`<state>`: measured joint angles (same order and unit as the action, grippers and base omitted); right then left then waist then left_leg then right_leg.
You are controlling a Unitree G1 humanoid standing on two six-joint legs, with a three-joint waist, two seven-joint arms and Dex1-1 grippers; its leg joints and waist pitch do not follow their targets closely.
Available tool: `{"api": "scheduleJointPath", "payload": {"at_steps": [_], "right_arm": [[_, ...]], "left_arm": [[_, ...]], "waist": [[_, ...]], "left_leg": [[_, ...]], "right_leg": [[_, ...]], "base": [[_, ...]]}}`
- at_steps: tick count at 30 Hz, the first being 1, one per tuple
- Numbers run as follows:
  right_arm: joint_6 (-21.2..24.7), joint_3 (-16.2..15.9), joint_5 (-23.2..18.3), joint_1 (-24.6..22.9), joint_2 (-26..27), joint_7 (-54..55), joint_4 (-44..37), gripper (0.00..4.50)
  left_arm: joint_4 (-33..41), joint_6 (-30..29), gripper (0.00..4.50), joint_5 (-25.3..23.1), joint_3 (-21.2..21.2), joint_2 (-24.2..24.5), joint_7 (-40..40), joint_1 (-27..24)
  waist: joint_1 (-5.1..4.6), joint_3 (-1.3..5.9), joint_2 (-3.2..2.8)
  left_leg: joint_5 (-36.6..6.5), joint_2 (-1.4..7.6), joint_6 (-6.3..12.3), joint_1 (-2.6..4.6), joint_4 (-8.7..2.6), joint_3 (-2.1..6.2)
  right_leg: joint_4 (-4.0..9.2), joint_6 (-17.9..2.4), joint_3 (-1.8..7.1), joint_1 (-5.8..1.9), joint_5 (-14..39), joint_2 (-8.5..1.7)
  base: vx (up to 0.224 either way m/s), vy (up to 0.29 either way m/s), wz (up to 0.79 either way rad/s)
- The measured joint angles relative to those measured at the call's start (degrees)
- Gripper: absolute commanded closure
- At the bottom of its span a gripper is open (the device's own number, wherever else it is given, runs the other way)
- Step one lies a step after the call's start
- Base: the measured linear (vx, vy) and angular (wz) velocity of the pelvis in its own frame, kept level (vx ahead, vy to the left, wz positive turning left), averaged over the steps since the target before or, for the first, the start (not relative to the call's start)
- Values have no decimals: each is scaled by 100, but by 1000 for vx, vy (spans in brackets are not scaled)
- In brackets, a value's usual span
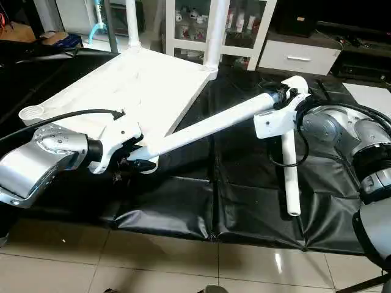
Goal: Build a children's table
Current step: Pick table leg
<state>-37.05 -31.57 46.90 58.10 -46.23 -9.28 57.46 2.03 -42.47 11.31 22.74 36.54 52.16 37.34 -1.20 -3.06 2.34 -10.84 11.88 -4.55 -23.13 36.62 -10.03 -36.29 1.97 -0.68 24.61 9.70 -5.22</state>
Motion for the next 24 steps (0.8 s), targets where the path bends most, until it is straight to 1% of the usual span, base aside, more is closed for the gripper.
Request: {"api": "scheduleJointPath", "payload": {"at_steps": [1, 2, 3, 11, 13, 24], "right_arm": [[-4, 3, -15, 2, 0, 0, 3, 169], [-7, 7, -28, 3, 0, 0, 6, 188], [-9, 11, -31, 4, 0, -3, 9, 188], [-27, 31, -134, 8, 12, -53, 47, 253], [-60, 43, -141, 9, 14, -69, 81, 258], [-65, 74, -172, 9, 25, -58, 125, 259]], "left_arm": [[0, 0, 312, -1, 0, -3, 3, 0], [-1, 0, 312, -8, 0, -6, 6, 0], [-1, 0, 312, -16, 0, -10, 10, 0], [-3, 0, 312, -36, 0, -20, 22, 0], [-4, 0, 312, -37, 0, -23, 28, 0], [-4, 27, 312, -94, -1, -51, 28, 0]], "waist": [[0, 0, 0], [-1, 0, 0], [0, 0, 0], [0, 0, 0], [1, 0, 0], [0, 0, 0]], "left_leg": [[0, 0, 0, 0, 0, 0], [0, 0, 0, 0, 0, 0], [0, 0, 0, 0, 0, 0], [0, 0, 0, 0, 0, 0], [0, 0, 0, 0, 1, 0], [0, 0, 0, -1, 2, 0]], "right_leg": [[0, 0, 0, 0, 0, 0], [0, 0, 0, 0, 0, 0], [0, 0, 0, 0, 0, 0], [0, 0, 0, 0, 0, 0], [0, 0, 0, 0, 0, 0], [-1, 0, 0, 0, 0, 0]], "base": [[0, 0, 0], [0, 0, 0], [0, 0, 0], [0, 0, 0], [0, 0, 0], [0, 0, 0]]}}
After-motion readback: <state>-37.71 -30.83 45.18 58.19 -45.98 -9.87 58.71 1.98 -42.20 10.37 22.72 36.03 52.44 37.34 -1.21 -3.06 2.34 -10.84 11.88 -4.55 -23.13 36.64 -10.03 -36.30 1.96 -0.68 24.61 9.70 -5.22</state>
